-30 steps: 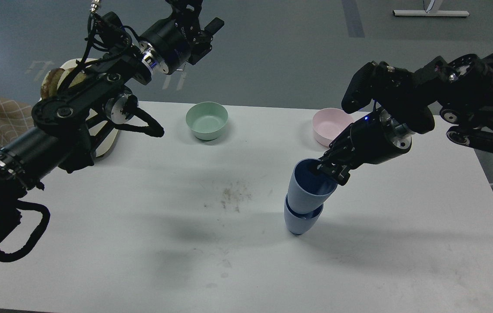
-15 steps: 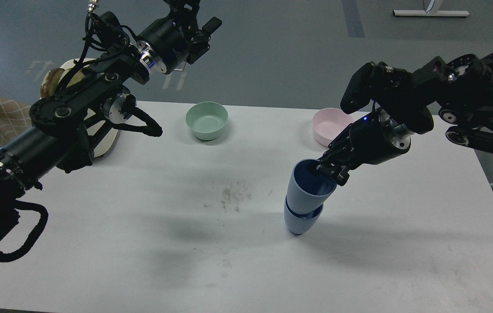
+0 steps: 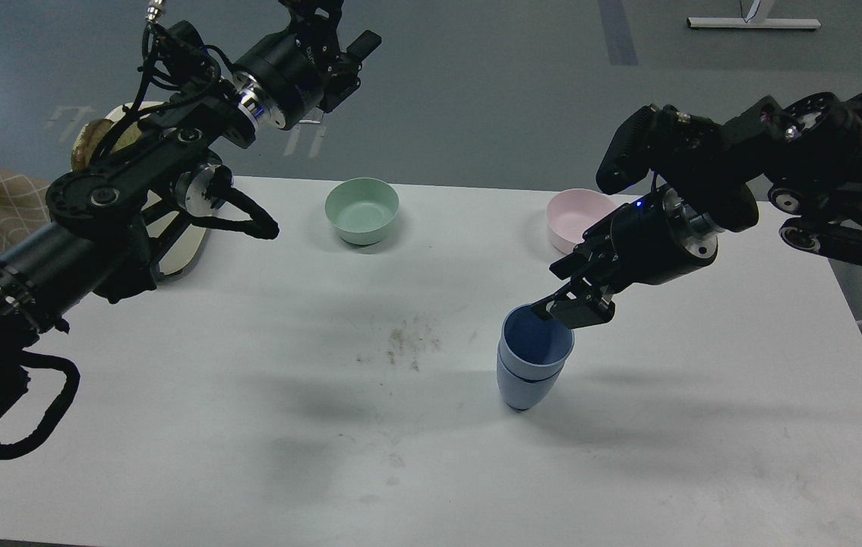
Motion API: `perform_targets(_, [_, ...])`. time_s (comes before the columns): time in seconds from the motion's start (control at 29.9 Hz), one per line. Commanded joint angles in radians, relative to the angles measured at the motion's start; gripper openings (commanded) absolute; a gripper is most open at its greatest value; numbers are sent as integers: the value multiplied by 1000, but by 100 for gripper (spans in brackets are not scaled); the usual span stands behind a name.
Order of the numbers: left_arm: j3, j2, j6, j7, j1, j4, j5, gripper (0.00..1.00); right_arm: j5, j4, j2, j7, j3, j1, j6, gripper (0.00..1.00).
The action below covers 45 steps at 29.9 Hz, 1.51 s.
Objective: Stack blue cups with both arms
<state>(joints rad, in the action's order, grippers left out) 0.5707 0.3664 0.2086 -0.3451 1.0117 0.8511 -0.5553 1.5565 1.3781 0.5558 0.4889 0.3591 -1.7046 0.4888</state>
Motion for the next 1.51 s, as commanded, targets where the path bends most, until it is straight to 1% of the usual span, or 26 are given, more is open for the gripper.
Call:
perform_targets(0.0, [0,0,0,2,1,0,0,98,-18,-63,13,0,-104,-6,0,96])
perform_targets(0.13, [0,2,-3,2,1,0,0,98,-110,-184,19,0,-196,-9,0,99])
perform_targets(0.2, [-2,3,-3,2,1,-1,0,98,-177,-281,33,0,-242,-3,0,100])
perform_targets(0.33, [1,22,-5,8,1,0,0,98,-207,-347,78,0,-304,25,0,100])
perform_targets(0.44, [1,46,-3,15,2,-3,0,98,-230,-411,92,0,-368,86,0,100])
perform_targets(0.54, [3,60,11,17,2,-4,0,98,-326,-502,93,0,-448,169,0,100])
perform_targets(0.57, [3,69,12,15,1,-3,2,98,-405,-545,87,0,-489,218,0,100])
perform_targets(0.64, [3,74,12,14,-16,-3,23,98,-533,-573,82,0,-549,296,0,100])
perform_targets(0.7, [5,74,14,14,-53,-1,70,98,-659,-577,76,0,-601,380,-91,100])
perform_targets(0.74, [11,71,14,3,-70,0,96,98,-735,-577,73,0,-623,432,-161,100])
perform_targets(0.8, [24,66,17,3,-84,2,106,98,-805,-577,72,0,-640,468,-223,100])
perform_targets(0.87, [64,59,70,5,-107,0,110,98,-953,-577,43,0,-686,514,-288,100])
perform_targets(0.9, [77,54,89,9,-113,0,110,98,-998,-577,32,0,-699,528,-294,100])
perform_targets(0.94, [99,45,125,11,-126,-3,110,98,-1089,-577,12,0,-728,549,-299,100])
perform_targets(1.07, [167,19,213,17,-174,-15,112,98,-1268,-574,-11,0,-770,589,-294,100])
perform_targets(1.14, [221,-4,280,23,-188,-61,114,98,-1323,-568,-17,0,-776,611,-283,100])
perform_targets(1.27, [319,-35,280,28,-188,-109,138,98,-1334,-570,-56,0,-811,649,-259,100])
perform_targets(1.31, [345,-46,280,40,-188,-115,161,98,-1337,-565,-75,0,-847,674,-248,100])
perform_targets(1.37, [354,-47,280,54,-183,-116,193,98,-1337,-564,-100,0,-900,707,-253,100])
perform_targets(1.47, [362,-43,280,55,-180,-115,213,98,-1337,-567,-112,0,-947,730,-257,100])
